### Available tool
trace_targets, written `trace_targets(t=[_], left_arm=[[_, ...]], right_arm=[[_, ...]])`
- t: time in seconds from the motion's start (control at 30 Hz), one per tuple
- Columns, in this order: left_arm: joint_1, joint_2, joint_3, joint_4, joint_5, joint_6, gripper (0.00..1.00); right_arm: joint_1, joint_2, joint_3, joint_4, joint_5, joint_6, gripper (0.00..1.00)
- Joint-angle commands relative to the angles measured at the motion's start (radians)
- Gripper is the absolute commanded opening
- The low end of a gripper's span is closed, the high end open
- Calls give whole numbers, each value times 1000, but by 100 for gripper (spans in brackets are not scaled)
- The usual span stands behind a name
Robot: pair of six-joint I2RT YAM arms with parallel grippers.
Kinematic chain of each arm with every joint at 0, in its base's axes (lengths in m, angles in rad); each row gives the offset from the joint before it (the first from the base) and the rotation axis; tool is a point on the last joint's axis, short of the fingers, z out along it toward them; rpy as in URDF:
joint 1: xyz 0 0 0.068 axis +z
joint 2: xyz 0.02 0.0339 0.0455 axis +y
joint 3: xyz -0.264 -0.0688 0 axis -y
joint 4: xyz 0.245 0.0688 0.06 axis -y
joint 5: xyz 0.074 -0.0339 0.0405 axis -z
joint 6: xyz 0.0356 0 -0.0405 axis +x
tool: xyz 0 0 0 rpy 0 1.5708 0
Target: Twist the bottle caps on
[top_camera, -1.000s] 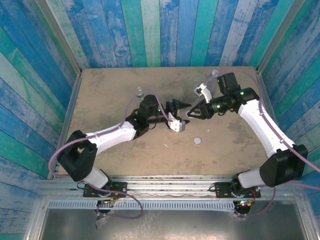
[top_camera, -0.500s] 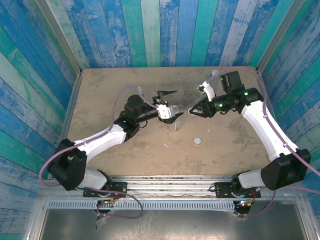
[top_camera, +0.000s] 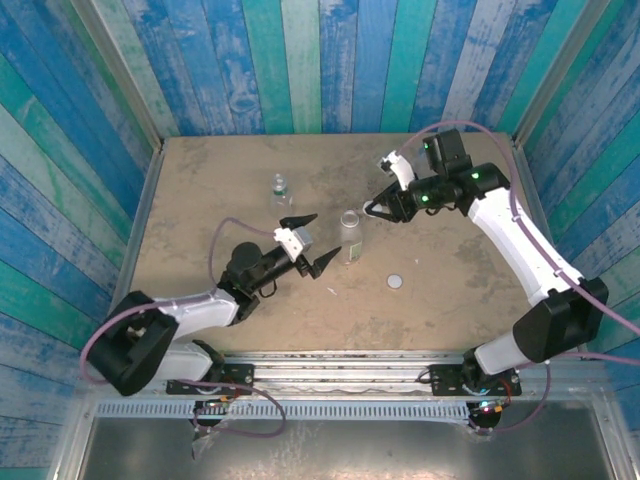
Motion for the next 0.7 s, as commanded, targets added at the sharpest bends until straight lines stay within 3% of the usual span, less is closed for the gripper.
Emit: trace_targets(t=[0.0, 0.2, 0.4, 0.53, 0.67], left_arm=[[3, 127, 2, 220, 19, -118, 94], [5, 371, 57, 419, 17, -165, 94], [5, 518, 159, 386, 56, -123, 95], [28, 592, 197, 434, 104, -193, 99], [28, 626, 209, 437, 124, -196, 95]], right_arm=[[19, 20, 29, 19, 10, 4, 42], [31, 50, 45, 29, 8, 4, 42], [33, 53, 48, 27, 6, 2, 42], [33, 50, 43, 29, 9, 3, 43], [33, 50, 42, 30, 8, 2, 42]])
